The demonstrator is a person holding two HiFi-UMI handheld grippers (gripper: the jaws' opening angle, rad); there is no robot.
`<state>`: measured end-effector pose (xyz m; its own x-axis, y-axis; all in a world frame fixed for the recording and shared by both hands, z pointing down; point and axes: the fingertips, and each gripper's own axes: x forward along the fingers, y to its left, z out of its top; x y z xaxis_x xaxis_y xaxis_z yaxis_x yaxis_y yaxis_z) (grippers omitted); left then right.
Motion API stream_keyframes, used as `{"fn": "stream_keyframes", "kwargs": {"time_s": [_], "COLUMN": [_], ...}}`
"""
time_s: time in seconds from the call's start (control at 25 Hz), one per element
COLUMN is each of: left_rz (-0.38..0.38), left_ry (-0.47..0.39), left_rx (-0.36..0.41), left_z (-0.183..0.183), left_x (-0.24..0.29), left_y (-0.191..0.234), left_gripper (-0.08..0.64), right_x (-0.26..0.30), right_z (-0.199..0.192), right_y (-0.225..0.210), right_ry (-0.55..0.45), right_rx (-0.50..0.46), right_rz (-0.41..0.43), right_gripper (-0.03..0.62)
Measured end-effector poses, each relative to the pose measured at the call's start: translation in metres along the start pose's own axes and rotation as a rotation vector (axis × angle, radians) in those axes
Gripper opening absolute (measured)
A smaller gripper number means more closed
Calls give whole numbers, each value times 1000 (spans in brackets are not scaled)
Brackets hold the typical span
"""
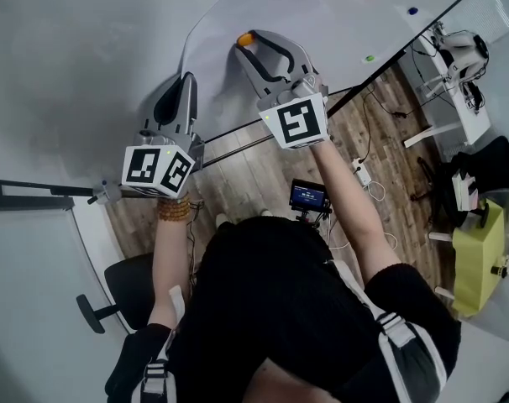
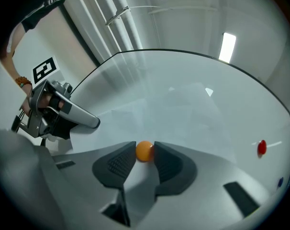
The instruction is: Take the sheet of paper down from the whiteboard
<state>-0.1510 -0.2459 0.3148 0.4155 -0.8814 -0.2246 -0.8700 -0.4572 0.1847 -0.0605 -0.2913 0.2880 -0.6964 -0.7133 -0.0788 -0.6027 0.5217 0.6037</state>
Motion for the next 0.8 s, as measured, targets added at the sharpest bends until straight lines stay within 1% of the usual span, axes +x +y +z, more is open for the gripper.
{"fn": "stream_keyframes", "kwargs": {"time_s": [0.32, 0.6, 0.8], "left_rz": [-2, 3, 1], "left_ry": [-4, -10, -12], "left_rx": [-10, -16, -48], "left_z": [-1, -1, -3], "left_x": [0, -1, 0], "left_y": [3, 3, 6], "left_gripper": [11, 11, 11], "right_x": [0, -1, -1], "right_z": [1, 3, 2], "right_y": [1, 1, 1], "right_ry": [-2, -11, -20], "right_rx": [-21, -14, -4], "right_rz": [15, 28, 35], "right_gripper": [115, 115, 114]}}
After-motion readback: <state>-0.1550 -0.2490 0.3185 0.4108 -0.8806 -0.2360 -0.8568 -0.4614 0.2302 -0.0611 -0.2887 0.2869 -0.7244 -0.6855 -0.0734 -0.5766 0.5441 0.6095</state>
